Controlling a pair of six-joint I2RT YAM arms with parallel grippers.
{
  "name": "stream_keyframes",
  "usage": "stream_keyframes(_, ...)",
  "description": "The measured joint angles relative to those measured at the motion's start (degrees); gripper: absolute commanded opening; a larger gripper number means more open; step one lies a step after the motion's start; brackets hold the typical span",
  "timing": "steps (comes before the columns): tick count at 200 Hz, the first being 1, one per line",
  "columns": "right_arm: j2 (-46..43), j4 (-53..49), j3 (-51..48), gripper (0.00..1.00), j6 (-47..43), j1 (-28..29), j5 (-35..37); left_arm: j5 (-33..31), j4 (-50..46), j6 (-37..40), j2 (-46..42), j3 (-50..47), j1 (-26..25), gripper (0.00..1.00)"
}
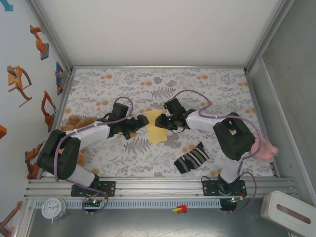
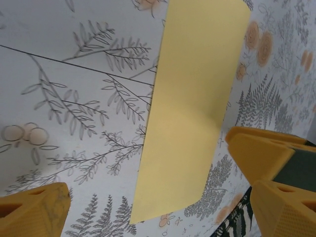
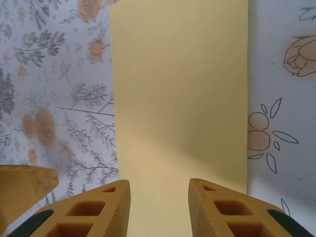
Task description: Fold a paper plane with a square sheet of paper (pick it up from the middle)
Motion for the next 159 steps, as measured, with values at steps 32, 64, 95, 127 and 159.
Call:
stream_keyframes(32,2.6,-0.1,0.0,0.34,0.4,-0.7,-0.6,1.5,2.1,-2.7,2.4,0.0,-0.9,0.81)
stream_keyframes(64,3.1,0.2,0.0,0.33,1.2,-1.5,-1.3,2.2,2.6,-4.3,3.7,0.0,-2.1,0.67)
stream_keyframes(95,3.2,0.9,-0.3,0.32,1.5,-1.7,-1.5,2.8,2.9,-4.7,4.6,0.0,-3.0,0.54)
stream_keyframes(127,3.2,1.5,-0.7,0.32,1.9,-2.0,-2.1,3.0,2.9,-4.7,6.1,0.0,-3.3,0.44)
stream_keyframes(159,3.2,1.5,-0.7,0.32,2.1,-2.0,-2.4,3.4,2.8,-4.6,7.5,0.0,-4.0,0.4)
